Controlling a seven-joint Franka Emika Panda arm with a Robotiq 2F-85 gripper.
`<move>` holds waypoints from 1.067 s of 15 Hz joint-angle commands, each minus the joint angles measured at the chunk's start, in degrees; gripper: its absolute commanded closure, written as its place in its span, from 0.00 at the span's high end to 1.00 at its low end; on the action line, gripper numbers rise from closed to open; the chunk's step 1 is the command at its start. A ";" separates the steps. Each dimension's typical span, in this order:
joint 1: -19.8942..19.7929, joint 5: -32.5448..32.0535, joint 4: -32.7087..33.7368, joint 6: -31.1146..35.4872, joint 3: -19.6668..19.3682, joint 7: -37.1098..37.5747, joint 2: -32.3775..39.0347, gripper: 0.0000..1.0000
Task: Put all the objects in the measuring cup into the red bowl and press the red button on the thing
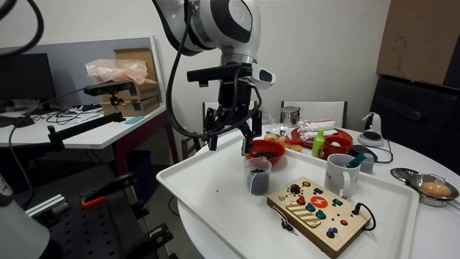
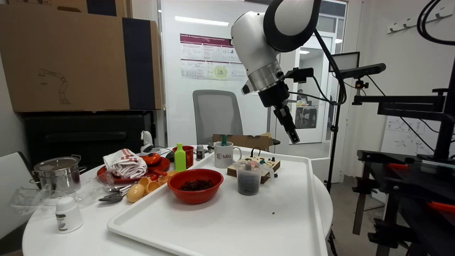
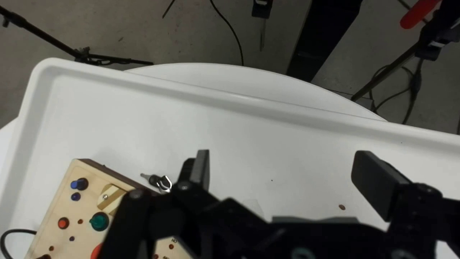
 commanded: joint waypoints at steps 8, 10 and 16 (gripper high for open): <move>-0.67 -7.18 3.82 12.02 -2.66 -4.56 9.73 1.00; -2.42 -4.22 4.78 14.21 -2.12 -6.97 11.44 1.00; -7.47 6.30 6.35 15.77 1.69 -15.25 13.86 1.00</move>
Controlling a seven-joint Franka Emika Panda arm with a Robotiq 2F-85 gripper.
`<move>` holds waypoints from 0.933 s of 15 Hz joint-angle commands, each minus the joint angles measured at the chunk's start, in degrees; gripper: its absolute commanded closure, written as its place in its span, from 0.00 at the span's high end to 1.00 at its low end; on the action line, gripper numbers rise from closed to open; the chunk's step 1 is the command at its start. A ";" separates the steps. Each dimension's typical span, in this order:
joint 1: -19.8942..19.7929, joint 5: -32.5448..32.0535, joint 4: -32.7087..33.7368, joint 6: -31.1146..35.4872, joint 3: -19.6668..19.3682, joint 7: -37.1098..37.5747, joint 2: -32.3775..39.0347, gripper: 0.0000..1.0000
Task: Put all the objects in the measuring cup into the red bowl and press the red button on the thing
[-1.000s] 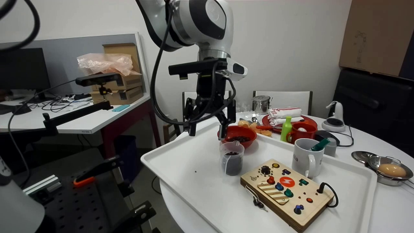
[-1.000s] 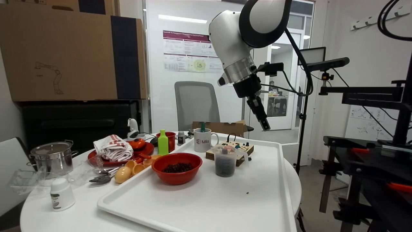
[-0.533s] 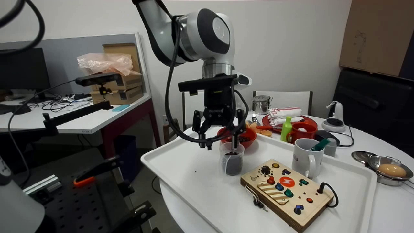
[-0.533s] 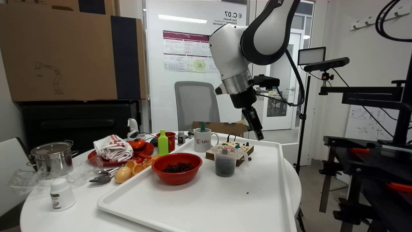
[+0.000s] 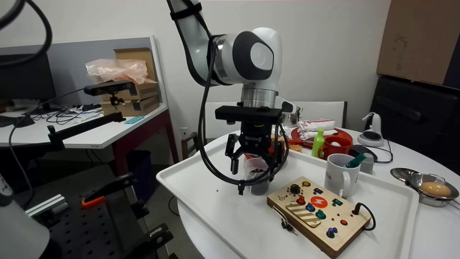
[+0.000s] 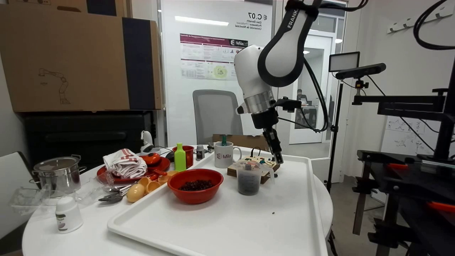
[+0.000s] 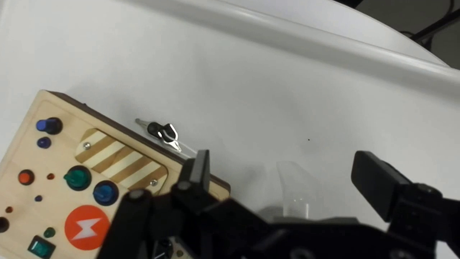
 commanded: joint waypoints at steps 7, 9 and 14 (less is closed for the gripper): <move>-0.82 4.27 0.79 0.27 1.33 -3.72 0.92 1.00; -0.82 4.84 0.12 0.67 2.06 -4.22 0.74 1.00; -0.94 6.78 -1.94 2.76 3.82 -4.30 0.67 1.00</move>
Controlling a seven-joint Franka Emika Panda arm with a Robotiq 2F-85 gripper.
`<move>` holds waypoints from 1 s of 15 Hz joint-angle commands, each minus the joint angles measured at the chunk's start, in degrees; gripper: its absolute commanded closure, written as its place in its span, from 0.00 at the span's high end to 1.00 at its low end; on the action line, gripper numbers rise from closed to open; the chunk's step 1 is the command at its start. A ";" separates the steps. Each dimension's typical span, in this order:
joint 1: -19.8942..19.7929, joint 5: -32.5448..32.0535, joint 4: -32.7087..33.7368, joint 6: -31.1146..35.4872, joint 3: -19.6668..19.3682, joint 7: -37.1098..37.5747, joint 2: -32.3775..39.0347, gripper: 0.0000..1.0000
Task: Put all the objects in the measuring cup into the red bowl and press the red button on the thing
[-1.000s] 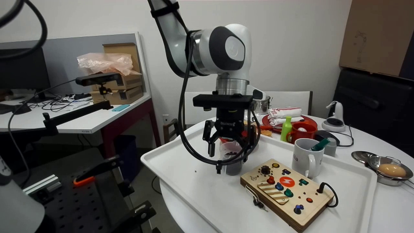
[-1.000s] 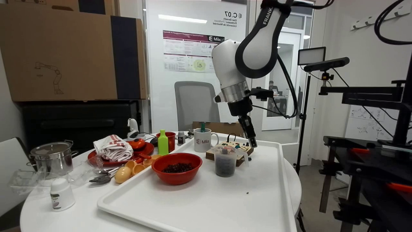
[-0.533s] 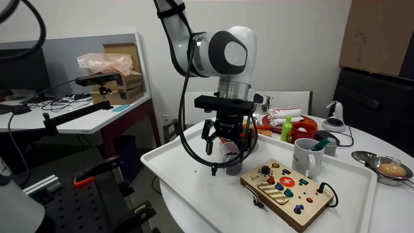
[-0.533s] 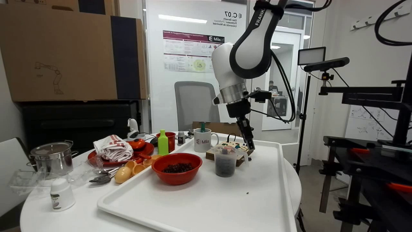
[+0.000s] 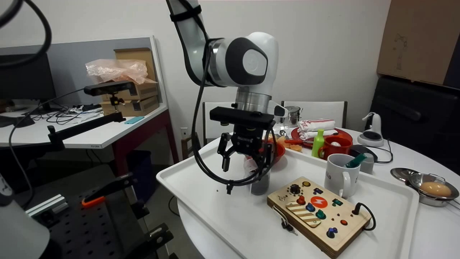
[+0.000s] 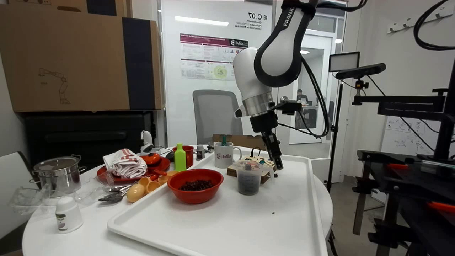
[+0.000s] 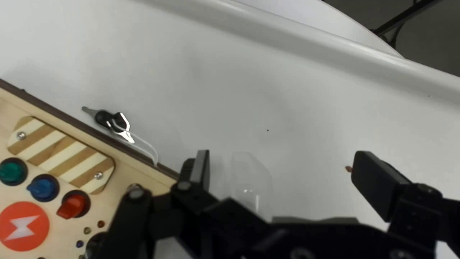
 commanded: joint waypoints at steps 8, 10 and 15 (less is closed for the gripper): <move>1.74 0.00 -1.38 5.96 -1.47 1.66 0.29 1.00; 2.17 -0.14 -0.89 6.20 -1.35 1.63 0.67 1.00; 4.07 -1.29 0.26 5.86 -2.13 2.82 1.76 1.00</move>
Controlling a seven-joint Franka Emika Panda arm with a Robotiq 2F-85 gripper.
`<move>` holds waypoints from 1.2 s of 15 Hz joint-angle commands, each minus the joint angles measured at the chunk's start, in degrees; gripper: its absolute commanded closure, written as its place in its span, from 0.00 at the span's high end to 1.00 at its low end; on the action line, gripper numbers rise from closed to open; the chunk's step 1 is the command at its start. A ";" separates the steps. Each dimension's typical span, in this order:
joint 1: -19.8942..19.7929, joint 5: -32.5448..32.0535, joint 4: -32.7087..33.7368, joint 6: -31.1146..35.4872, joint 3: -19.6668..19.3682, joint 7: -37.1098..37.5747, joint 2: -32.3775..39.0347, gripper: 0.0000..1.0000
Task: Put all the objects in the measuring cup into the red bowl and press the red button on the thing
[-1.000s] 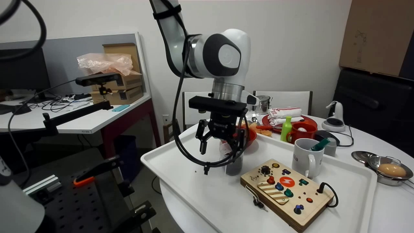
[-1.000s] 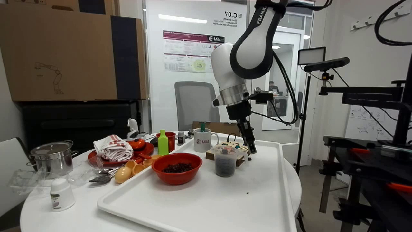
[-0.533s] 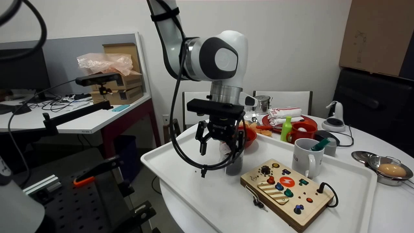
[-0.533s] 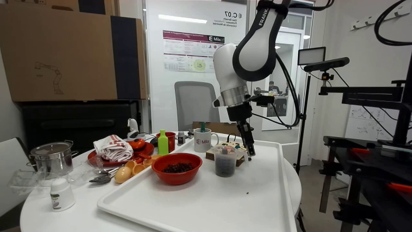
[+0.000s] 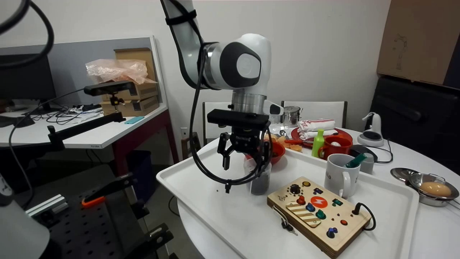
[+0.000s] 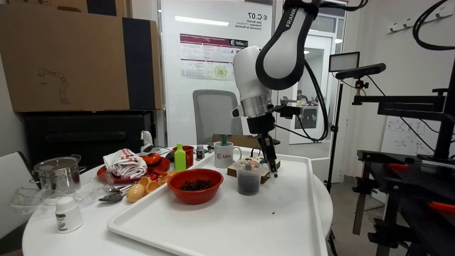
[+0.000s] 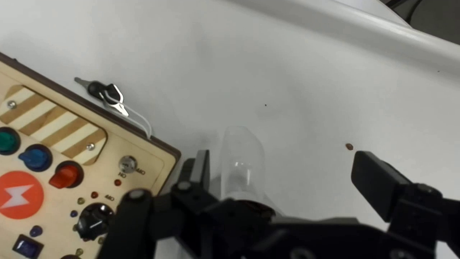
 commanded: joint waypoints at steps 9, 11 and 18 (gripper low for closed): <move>2.99 -3.01 3.14 0.16 -3.65 2.87 2.99 1.00; 3.08 -3.31 3.63 0.02 -3.77 2.98 3.23 0.72; 3.18 -3.63 4.56 -0.09 -3.76 2.93 4.21 0.20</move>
